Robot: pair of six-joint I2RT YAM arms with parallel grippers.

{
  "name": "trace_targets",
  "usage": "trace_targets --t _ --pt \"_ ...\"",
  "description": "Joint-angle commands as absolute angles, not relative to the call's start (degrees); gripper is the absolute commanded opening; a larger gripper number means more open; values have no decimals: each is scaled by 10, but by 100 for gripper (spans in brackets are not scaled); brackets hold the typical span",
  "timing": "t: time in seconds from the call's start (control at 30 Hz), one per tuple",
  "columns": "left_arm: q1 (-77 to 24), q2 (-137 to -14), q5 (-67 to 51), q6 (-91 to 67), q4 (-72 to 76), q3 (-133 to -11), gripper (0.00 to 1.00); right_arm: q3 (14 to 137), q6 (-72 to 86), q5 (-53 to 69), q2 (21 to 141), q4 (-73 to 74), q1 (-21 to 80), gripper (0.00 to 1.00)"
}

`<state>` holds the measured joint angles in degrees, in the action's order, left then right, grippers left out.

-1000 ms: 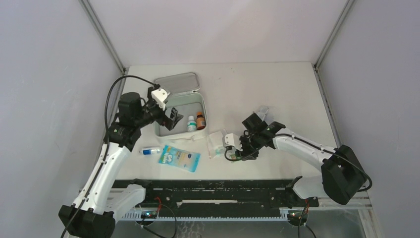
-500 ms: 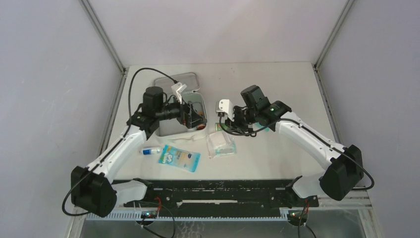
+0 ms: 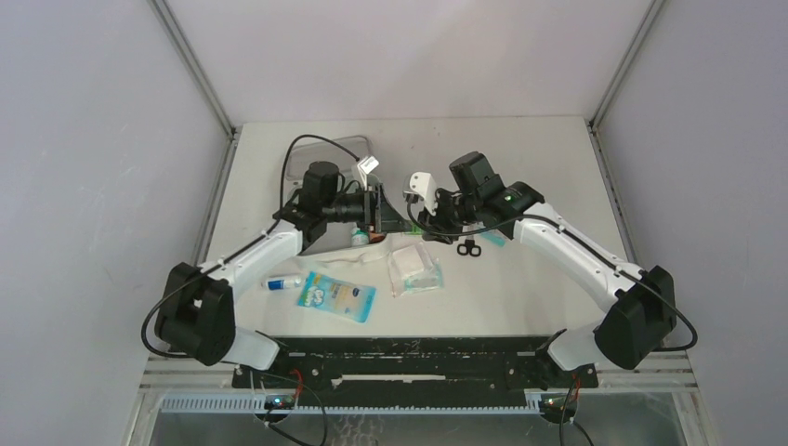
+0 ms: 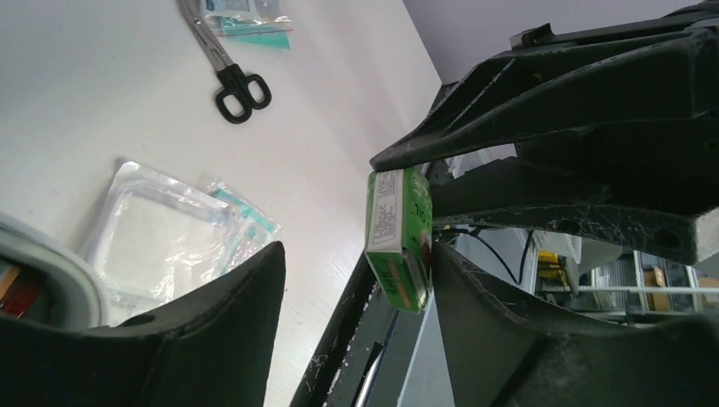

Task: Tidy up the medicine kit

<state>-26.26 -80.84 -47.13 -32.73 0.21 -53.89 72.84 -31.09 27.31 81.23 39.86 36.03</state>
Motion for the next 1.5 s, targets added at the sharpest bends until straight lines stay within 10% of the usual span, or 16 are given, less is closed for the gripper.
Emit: trace_targets --t 0.0,0.5,1.0,1.47 --pt "-268 -822 -514 -376 57 -581 61 757 -292 267 815 382 359 31" --pt "-274 -834 -541 -409 82 -577 29 757 -277 255 828 376 360 31" --pt "-252 -833 -530 -401 58 -588 22 760 -269 246 806 392 351 69" --pt "-101 -853 -493 -317 -23 -612 19 735 -256 272 742 409 285 71"
